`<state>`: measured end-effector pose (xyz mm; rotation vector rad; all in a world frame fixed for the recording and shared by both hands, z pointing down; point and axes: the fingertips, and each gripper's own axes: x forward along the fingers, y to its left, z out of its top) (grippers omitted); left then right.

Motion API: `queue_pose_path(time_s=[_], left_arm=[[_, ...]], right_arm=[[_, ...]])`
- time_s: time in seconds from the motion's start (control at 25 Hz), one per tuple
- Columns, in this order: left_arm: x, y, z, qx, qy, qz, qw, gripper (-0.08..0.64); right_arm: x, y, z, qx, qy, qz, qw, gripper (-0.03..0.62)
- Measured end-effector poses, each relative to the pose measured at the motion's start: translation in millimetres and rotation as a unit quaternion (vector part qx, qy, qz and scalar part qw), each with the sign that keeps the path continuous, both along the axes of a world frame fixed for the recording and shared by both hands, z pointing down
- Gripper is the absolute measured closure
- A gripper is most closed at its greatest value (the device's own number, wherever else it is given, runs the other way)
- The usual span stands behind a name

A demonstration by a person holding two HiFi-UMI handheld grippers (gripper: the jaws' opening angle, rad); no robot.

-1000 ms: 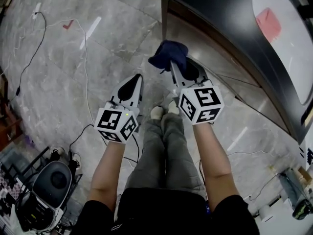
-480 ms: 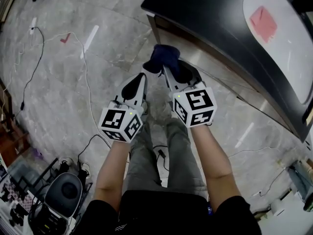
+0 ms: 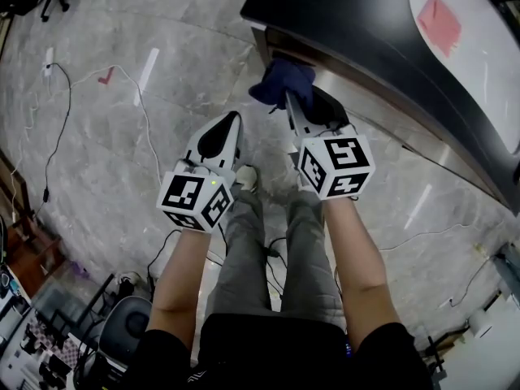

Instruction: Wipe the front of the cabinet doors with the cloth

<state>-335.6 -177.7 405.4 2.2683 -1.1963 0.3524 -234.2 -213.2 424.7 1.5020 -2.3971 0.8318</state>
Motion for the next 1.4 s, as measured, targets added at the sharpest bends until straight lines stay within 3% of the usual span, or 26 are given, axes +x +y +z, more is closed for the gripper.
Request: queue_pose_path(time_s=[0.36, 0.84, 1.12, 1.4], left_arm=[[32.7, 5.3, 9.5, -0.009, -0.001, 0.047, 0.9988, 0.552], [118.8, 32.8, 13.6, -0.015, 0.001, 0.123, 0.9923, 0.552], [182.3, 50.8, 15.5, -0.015, 0.008, 0.167, 0.9859, 0.552], [223.0, 68.7, 18.2, -0.018, 0.006, 0.201, 0.9794, 0.552]], right_arm=[[44.5, 21.7, 7.0, -0.009, 0.016, 0.043, 0.999, 0.522], [142.2, 69.1, 9.9, -0.015, 0.027, 0.116, 0.993, 0.522], [204.1, 98.9, 10.0, -0.016, 0.03, 0.161, 0.986, 0.522], [253.0, 125.8, 11.0, -0.02, 0.03, 0.208, 0.977, 0.522]])
